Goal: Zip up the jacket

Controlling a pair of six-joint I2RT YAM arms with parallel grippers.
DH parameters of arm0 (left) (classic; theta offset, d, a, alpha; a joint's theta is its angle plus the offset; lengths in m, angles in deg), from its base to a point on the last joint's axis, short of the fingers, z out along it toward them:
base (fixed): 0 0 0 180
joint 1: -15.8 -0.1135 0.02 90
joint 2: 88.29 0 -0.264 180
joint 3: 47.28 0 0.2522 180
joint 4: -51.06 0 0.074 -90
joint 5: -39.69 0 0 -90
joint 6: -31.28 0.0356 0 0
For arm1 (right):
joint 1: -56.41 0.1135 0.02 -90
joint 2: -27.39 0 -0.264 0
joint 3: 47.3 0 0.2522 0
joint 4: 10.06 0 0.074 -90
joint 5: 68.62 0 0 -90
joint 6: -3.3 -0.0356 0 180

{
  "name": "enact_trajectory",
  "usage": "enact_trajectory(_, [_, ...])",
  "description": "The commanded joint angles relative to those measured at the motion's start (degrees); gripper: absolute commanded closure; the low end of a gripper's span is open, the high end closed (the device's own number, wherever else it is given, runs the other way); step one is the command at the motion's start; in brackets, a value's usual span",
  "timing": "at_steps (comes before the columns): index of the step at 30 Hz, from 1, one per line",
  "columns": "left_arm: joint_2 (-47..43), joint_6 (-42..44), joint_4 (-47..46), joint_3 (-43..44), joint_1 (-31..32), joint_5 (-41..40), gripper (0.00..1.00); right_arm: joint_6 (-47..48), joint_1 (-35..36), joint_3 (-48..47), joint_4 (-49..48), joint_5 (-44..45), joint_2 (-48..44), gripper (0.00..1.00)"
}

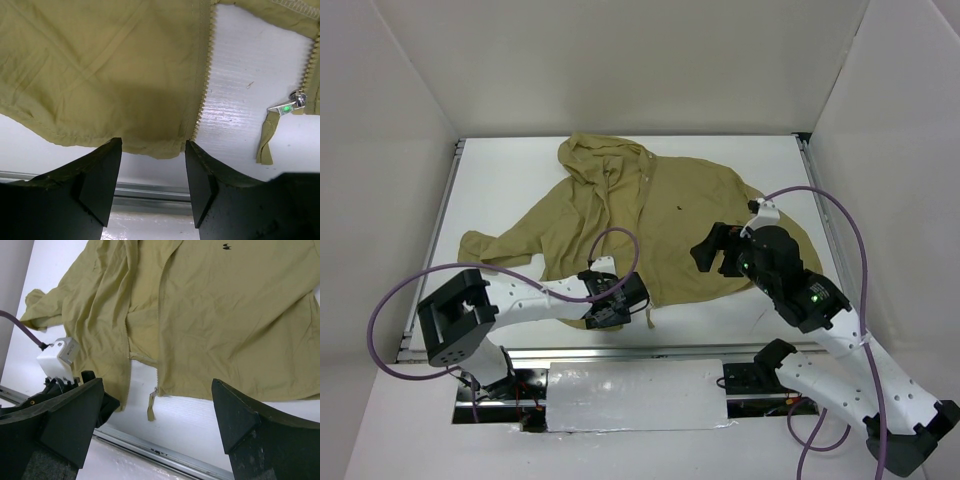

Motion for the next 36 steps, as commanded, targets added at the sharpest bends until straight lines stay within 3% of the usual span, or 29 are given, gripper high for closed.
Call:
enact_trajectory(1, [-0.76, -1.93, 1.64, 0.69, 0.12, -0.99, 0.34, 1.49, 0.06, 0.45, -1.43, 0.48, -0.08, 0.04])
enact_trajectory(16, [3.98, -0.96, 2.52, 3.24, 0.12, -0.9, 0.33, 1.67, -0.02, 1.68, -1.96, 0.3, -0.87, 0.04])
enact_trajectory(21, [3.98, -1.58, 1.2, 1.22, 0.12, -0.64, 0.38, 1.84, -0.02, 1.86, -2.05, 0.48, -1.22, 0.04])
enact_trajectory(24, [4.94, -0.89, -0.02, 0.69, 0.12, 0.06, 0.47, 1.67, -0.02, 1.95, -2.14, 0.3, -1.31, 0.04])
enact_trajectory(25, [5.21, -0.7, -1.42, 0.08, 0.21, 1.02, 0.59, 1.76, -0.02, 1.95, -2.22, 0.21, -1.31, 0.04])
enact_trajectory(28, [5.04, -0.79, -3.19, -1.5, 0.21, 1.99, 0.81, 1.49, 0.06, 2.21, -2.31, 0.21, -1.31, 0.04])
enact_trajectory(30, [4.33, -0.62, -4.6, -2.47, 0.21, 2.26, 0.85, 1.41, 0.06, 2.65, -2.4, 0.04, -1.31, 0.04])
enact_trajectory(33, [2.23, 0.17, -7.58, -4.05, 0.12, 2.96, 1.0, 1.05, 0.06, 3.18, -2.93, -0.84, -0.88, 0.04])
enact_trajectory(36, [-1.81, 4.02, -15.97, -6.94, -0.06, 5.42, 1.0, 0.97, 0.06, 4.06, -3.89, -2.24, -0.26, 0.06])
